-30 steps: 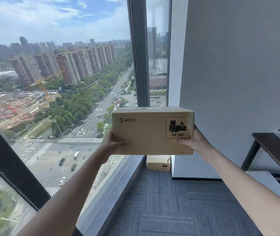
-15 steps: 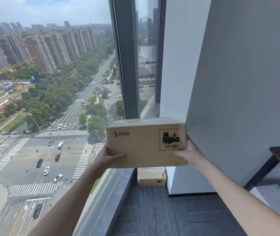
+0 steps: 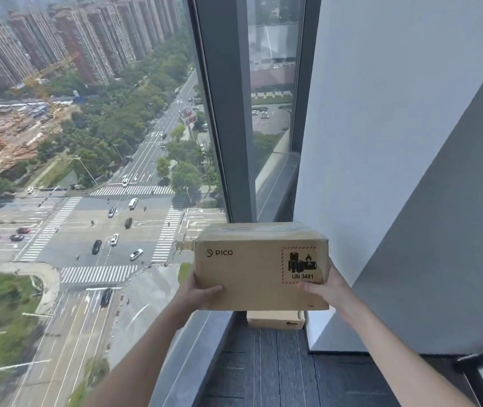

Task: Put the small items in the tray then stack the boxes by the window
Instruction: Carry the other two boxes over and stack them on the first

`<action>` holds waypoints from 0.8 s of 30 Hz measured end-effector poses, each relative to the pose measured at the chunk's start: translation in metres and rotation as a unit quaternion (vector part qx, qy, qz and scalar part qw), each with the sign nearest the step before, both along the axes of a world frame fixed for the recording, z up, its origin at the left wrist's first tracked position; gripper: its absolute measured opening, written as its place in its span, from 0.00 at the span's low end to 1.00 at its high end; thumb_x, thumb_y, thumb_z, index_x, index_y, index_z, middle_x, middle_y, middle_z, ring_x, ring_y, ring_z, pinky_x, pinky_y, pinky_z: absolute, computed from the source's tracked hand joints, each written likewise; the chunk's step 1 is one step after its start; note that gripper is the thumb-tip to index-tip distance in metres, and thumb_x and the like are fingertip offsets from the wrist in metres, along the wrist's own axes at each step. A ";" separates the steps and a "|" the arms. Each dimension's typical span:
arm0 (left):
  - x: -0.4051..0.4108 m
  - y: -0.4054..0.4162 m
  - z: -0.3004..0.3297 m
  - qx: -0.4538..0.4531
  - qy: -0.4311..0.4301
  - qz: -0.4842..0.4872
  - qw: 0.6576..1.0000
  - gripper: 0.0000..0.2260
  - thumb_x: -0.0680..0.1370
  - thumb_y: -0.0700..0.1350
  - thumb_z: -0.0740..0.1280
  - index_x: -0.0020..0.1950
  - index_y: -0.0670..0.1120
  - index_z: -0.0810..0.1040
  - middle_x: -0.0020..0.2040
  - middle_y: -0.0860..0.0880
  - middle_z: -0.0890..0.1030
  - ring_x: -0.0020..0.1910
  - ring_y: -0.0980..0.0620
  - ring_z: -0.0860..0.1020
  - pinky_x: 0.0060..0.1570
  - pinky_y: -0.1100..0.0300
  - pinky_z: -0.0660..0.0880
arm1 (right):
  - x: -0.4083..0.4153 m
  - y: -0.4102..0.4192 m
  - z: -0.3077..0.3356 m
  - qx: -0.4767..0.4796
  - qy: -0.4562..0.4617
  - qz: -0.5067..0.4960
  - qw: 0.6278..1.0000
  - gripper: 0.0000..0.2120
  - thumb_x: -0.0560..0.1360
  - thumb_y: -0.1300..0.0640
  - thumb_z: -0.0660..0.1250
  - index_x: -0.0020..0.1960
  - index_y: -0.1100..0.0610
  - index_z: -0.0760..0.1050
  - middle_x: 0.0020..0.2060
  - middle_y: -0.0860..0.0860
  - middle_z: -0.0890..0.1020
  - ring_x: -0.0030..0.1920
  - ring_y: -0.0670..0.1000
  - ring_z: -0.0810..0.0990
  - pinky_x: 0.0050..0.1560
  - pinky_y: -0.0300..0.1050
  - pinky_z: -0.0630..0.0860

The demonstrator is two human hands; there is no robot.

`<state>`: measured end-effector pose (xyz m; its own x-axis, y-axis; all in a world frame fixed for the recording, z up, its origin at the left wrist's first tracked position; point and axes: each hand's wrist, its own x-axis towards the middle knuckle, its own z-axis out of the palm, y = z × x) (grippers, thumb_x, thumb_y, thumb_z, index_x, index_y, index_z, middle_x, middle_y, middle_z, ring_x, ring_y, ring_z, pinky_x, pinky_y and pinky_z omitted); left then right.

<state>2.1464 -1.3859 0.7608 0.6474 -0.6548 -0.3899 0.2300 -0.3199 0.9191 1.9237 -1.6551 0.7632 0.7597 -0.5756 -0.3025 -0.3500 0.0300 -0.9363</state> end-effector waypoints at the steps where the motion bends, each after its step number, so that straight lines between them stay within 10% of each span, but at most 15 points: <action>1: 0.007 -0.008 -0.009 0.004 0.001 -0.003 1.000 0.43 0.62 0.50 0.84 0.73 0.51 0.69 0.65 0.44 0.80 0.63 0.41 0.80 0.60 0.38 0.78 | 0.008 -0.008 -0.013 0.011 0.003 -0.005 1.000 0.36 0.65 0.62 0.82 0.65 0.46 0.69 0.58 0.46 0.82 0.60 0.47 0.80 0.63 0.49 0.75; 24: 0.111 -0.137 -0.452 0.026 -0.036 -0.069 0.997 0.31 0.76 0.40 0.75 0.75 0.53 0.65 0.66 0.53 0.79 0.65 0.52 0.77 0.66 0.47 0.75 | 0.078 -0.105 -0.444 0.056 0.016 -0.097 0.994 0.37 0.66 0.64 0.81 0.68 0.49 0.69 0.59 0.49 0.83 0.61 0.50 0.81 0.60 0.51 0.78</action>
